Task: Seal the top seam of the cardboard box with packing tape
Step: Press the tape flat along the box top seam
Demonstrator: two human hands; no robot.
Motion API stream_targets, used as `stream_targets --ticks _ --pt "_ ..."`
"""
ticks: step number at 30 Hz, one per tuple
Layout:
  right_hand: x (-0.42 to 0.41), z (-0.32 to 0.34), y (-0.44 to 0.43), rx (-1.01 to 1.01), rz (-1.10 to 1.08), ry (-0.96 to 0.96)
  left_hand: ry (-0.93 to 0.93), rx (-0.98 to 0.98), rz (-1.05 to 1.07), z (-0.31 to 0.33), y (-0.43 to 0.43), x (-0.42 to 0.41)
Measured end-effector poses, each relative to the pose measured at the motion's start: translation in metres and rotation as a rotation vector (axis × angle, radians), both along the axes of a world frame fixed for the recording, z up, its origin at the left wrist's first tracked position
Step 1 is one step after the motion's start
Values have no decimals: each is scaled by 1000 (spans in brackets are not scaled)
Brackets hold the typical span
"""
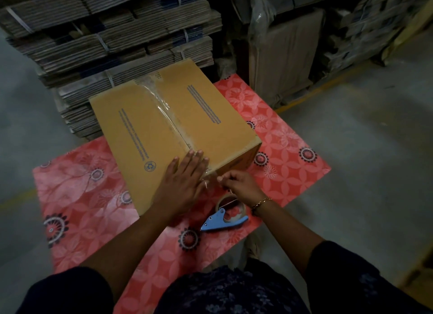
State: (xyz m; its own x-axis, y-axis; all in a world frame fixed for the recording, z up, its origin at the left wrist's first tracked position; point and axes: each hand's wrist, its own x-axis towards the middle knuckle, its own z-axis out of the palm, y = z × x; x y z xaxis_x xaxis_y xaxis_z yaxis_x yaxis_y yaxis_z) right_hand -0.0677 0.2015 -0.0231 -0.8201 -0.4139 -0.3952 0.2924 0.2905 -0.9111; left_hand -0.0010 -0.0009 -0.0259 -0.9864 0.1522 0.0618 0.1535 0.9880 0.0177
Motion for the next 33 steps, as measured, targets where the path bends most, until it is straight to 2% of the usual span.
stream_targets --ticks 4,9,14,20,29,31,33 --pt "2 -10 -2 21 -28 59 67 -26 -34 1 0 4" --pt "3 -14 -7 20 -36 93 324 -94 -279 2 -5 12" --pt "2 -24 -10 35 -61 116 375 -83 -298 6 -5 14" --pt "1 -27 -17 37 -104 122 301 -128 -238 10 -4 12" --pt "1 -29 -22 135 -81 173 75 -159 -210 13 1 7" --pt "-1 -27 -20 220 -37 238 67 -125 -210 15 2 8" --pt "-7 -27 -13 433 81 377 101 -45 -190 16 2 9"
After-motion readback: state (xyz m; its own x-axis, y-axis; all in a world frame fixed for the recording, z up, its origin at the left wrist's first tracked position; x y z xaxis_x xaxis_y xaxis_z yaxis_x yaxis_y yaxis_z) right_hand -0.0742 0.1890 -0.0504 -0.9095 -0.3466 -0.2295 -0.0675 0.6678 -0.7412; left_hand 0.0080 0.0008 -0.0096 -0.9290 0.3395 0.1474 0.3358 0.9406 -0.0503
